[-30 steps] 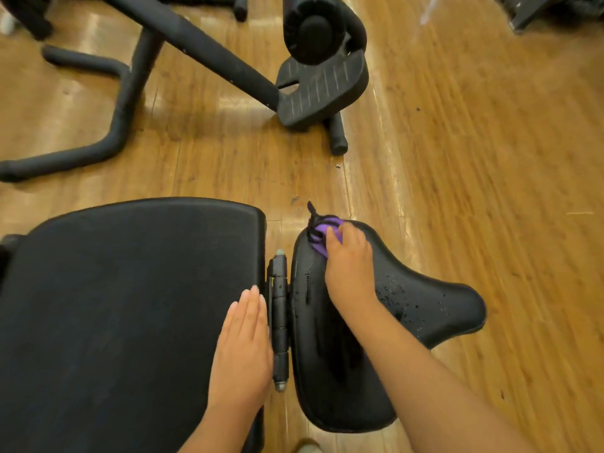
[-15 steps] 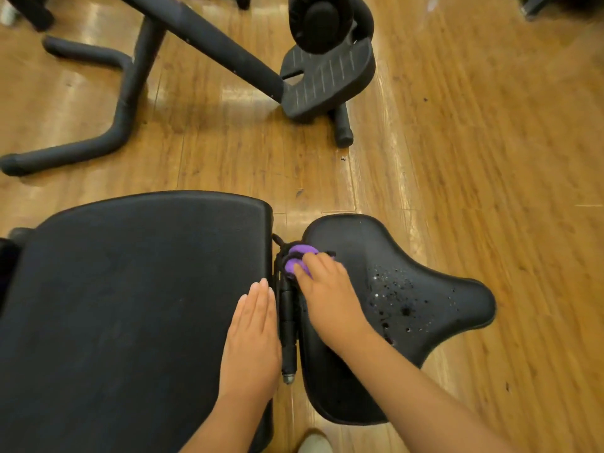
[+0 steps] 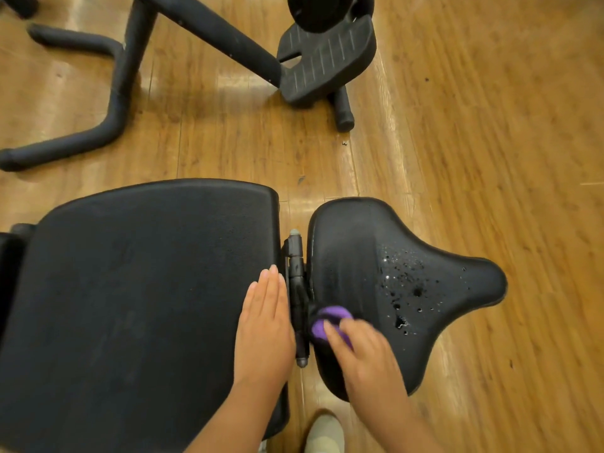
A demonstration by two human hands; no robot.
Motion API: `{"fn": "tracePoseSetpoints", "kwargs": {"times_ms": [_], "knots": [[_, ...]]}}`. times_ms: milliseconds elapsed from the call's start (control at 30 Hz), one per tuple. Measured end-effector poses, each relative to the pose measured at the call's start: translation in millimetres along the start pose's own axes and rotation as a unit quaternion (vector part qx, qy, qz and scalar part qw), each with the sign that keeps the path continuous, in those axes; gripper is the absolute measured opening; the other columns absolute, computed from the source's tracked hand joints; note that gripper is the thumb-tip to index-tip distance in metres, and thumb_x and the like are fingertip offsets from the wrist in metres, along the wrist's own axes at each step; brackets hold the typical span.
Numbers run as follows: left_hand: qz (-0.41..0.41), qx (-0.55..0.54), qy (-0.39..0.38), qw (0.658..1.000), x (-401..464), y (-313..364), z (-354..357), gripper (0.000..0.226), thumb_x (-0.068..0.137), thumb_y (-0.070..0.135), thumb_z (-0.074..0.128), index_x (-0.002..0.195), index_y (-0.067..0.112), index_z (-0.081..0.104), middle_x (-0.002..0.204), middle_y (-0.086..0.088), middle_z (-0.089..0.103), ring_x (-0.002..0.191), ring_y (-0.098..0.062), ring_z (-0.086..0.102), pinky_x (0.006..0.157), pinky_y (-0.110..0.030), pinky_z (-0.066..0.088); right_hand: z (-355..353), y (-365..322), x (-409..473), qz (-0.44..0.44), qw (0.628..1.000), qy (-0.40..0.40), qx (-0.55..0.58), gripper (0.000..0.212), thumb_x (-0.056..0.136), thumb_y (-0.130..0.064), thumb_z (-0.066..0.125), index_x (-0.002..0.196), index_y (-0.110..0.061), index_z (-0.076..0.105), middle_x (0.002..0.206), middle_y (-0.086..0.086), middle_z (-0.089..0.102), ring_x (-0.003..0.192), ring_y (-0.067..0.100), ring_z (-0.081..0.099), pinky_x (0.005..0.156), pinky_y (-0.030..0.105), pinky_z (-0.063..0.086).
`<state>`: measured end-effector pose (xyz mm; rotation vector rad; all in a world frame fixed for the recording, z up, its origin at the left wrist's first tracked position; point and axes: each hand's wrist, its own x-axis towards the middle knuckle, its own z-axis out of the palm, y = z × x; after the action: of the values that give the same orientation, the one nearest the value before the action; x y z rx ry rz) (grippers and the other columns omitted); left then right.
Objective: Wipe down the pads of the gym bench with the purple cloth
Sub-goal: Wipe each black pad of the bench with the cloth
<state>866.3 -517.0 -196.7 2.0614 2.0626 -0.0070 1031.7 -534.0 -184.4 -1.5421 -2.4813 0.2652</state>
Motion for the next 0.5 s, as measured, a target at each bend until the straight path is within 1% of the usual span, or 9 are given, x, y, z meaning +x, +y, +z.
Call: {"fn": "tracePoseSetpoints", "kwargs": {"times_ms": [33,100,167,233,267,300,367,433,500], "knots": [[-0.001,0.002,-0.006,1.000,0.1,0.7,-1.4,0.070,0.076,0.015,0.066,0.136,-0.005,0.037,0.143,-0.023,0.040,0.134,-0.033,0.035,0.108,-0.043,0.020,-1.1,5.8,19.4,0.014,1.000,-0.011,0.011,0.042,0.071,-0.001,0.069,0.111,-0.009,0.064,0.098,0.008,0.057,0.089,0.020,0.047,0.073,0.032,0.046],[-0.004,0.008,-0.004,1.000,0.4,2.4,-3.7,0.070,0.074,0.014,0.068,0.135,-0.006,0.039,0.142,-0.023,0.041,0.133,-0.034,0.037,0.109,-0.043,0.020,-6.5,12.2,66.6,0.041,0.999,-0.028,0.022,0.045,0.066,0.005,0.069,0.109,-0.009,0.066,0.097,0.010,0.062,0.090,0.025,0.052,0.072,0.036,0.049],[-0.004,0.011,-0.002,1.000,0.2,3.5,-4.7,0.069,0.074,0.013,0.069,0.134,-0.006,0.040,0.141,-0.023,0.042,0.133,-0.034,0.038,0.112,-0.045,0.023,-11.2,20.7,115.9,0.050,0.998,-0.040,0.012,0.037,0.073,0.006,0.062,0.108,-0.008,0.065,0.098,0.013,0.059,0.090,0.031,0.054,0.074,0.040,0.046],[-0.002,0.012,0.005,1.000,-0.3,2.8,-4.0,0.069,0.074,0.011,0.068,0.134,-0.007,0.039,0.141,-0.023,0.042,0.133,-0.034,0.037,0.112,-0.045,0.025,-11.8,36.1,162.4,0.062,0.997,-0.037,0.003,0.032,0.083,0.002,0.051,0.111,-0.008,0.062,0.107,0.016,0.056,0.099,0.034,0.050,0.082,0.041,0.041],[-0.002,0.011,0.007,1.000,-0.5,2.3,-3.4,0.069,0.074,0.011,0.068,0.135,-0.007,0.039,0.142,-0.024,0.041,0.134,-0.034,0.036,0.112,-0.045,0.024,-10.7,46.5,182.9,0.083,0.996,-0.043,0.007,0.033,0.086,0.000,0.046,0.114,-0.009,0.061,0.113,0.016,0.053,0.105,0.033,0.047,0.086,0.041,0.038],[0.000,0.009,0.006,1.000,-0.7,1.9,-2.9,0.070,0.075,0.012,0.067,0.135,-0.007,0.038,0.143,-0.023,0.040,0.134,-0.034,0.035,0.111,-0.043,0.021,-11.8,56.2,200.1,0.115,0.991,-0.068,0.011,0.034,0.087,-0.002,0.044,0.115,-0.010,0.060,0.118,0.017,0.051,0.109,0.033,0.044,0.089,0.039,0.037],[0.002,0.010,0.011,1.000,-0.6,1.5,-2.9,0.070,0.075,0.012,0.067,0.135,-0.007,0.038,0.143,-0.023,0.040,0.134,-0.034,0.035,0.109,-0.042,0.019,-12.8,70.1,218.2,0.161,0.982,-0.092,0.023,0.034,0.088,-0.004,0.043,0.116,-0.012,0.061,0.123,0.017,0.049,0.114,0.032,0.042,0.092,0.038,0.036],[0.004,0.017,0.015,1.000,-0.7,2.1,-3.3,0.067,0.075,0.010,0.065,0.135,-0.006,0.038,0.142,-0.024,0.040,0.134,-0.034,0.036,0.112,-0.044,0.021,-13.1,71.2,210.2,0.142,0.986,-0.081,0.023,0.035,0.087,-0.003,0.044,0.117,-0.012,0.060,0.122,0.016,0.050,0.113,0.032,0.043,0.092,0.039,0.037],[0.007,0.016,0.022,1.000,-0.9,2.4,-2.8,0.060,0.080,0.006,0.057,0.136,-0.007,0.037,0.143,-0.024,0.039,0.135,-0.035,0.034,0.113,-0.044,0.019,-12.2,66.0,177.2,0.085,0.996,-0.028,0.009,0.037,0.084,0.001,0.052,0.119,-0.010,0.060,0.114,0.014,0.054,0.104,0.033,0.048,0.085,0.040,0.041]]}}
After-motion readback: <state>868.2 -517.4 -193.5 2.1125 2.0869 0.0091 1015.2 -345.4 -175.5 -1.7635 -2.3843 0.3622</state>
